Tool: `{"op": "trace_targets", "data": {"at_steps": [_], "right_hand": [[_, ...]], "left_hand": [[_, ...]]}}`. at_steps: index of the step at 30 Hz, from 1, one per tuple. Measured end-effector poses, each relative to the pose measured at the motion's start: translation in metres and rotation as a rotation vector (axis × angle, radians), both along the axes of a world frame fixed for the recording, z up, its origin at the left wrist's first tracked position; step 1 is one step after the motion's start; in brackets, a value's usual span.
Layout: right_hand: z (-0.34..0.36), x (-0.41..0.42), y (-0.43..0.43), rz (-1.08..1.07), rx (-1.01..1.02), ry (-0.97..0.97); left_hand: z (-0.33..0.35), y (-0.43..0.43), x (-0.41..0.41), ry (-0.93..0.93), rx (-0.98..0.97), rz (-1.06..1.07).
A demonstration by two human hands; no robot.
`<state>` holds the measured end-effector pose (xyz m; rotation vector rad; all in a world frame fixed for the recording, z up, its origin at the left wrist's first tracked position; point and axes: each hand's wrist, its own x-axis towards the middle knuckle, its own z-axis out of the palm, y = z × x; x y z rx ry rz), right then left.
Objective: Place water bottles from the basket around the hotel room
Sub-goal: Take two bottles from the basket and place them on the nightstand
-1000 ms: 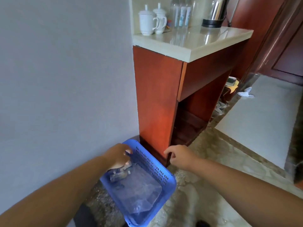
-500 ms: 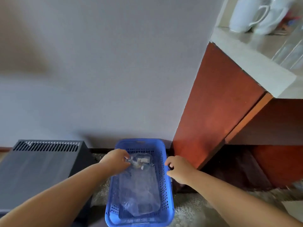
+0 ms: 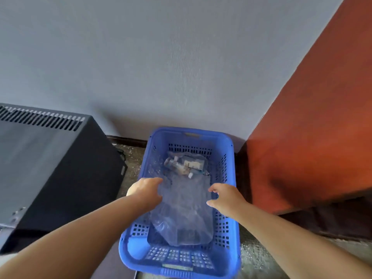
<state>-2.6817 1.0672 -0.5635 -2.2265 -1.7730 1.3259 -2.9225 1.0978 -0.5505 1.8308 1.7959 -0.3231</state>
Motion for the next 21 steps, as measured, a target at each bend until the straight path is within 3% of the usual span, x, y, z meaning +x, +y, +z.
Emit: {"op": "trace_targets", "data": {"at_steps": [6,10,15,21], "right_hand": [[-0.216,-0.003,0.05,-0.052,0.058,-0.019],[-0.303,-0.006,0.08,-0.051,0.114,-0.031],[-0.332,-0.005,0.087,-0.08,0.145,-0.013],[-0.351,-0.011,0.103,-0.13,0.165,-0.084]], "left_hand": [[-0.216,0.049,0.016,-0.016,-0.001,-0.02],[-0.315,0.067,0.018,-0.038,0.019,-0.004],[-0.354,0.076,0.024,-0.087,-0.001,0.039],[-0.353,0.097,0.034,-0.049,0.061,-0.094]]}}
